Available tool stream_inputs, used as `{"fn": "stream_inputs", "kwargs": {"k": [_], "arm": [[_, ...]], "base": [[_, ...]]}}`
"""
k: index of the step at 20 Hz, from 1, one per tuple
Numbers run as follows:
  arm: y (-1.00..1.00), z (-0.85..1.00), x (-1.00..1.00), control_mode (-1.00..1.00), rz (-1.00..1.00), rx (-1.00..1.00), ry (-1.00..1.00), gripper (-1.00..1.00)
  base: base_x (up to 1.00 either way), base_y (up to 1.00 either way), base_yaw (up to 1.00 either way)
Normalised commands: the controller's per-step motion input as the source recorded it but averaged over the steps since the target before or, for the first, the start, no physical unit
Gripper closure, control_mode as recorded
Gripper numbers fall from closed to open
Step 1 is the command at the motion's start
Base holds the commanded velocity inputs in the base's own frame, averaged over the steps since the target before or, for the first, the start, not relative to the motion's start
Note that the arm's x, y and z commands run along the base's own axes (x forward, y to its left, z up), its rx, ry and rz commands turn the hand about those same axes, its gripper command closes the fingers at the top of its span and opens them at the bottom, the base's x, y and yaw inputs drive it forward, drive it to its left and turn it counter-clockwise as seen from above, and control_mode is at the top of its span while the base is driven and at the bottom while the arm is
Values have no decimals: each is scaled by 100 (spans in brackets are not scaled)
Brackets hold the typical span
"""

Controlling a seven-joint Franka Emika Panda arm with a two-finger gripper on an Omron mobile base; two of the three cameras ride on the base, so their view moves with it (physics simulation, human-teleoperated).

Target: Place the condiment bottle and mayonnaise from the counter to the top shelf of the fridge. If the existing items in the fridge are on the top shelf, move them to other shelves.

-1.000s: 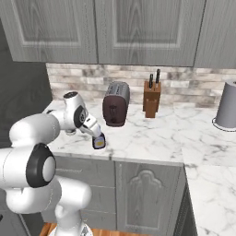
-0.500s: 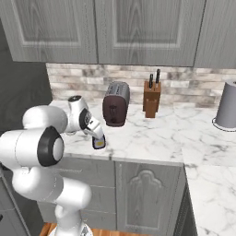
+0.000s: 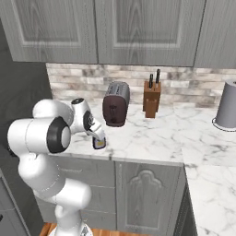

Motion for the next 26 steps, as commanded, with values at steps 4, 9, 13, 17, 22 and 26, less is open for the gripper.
{"fn": "stream_inputs", "kwargs": {"k": [4, 9, 13, 17, 22, 26], "arm": [[-32, -27, 0, -100, -8, 0, 0, 100], [-19, -8, 1, -100, -4, 0, 0, 100], [0, 0, -2, -100, 0, 0, 0, 100], [0, 49, -66, -100, 0, 2, -9, 100], [0, 97, -100, -100, 0, 5, -23, 100], [0, 100, -100, -100, 2, 5, -23, 100]], "base": [[0, 0, 0], [0, 0, 0], [0, 0, 0], [0, 0, 0], [0, 0, 0], [0, 0, 0]]}}
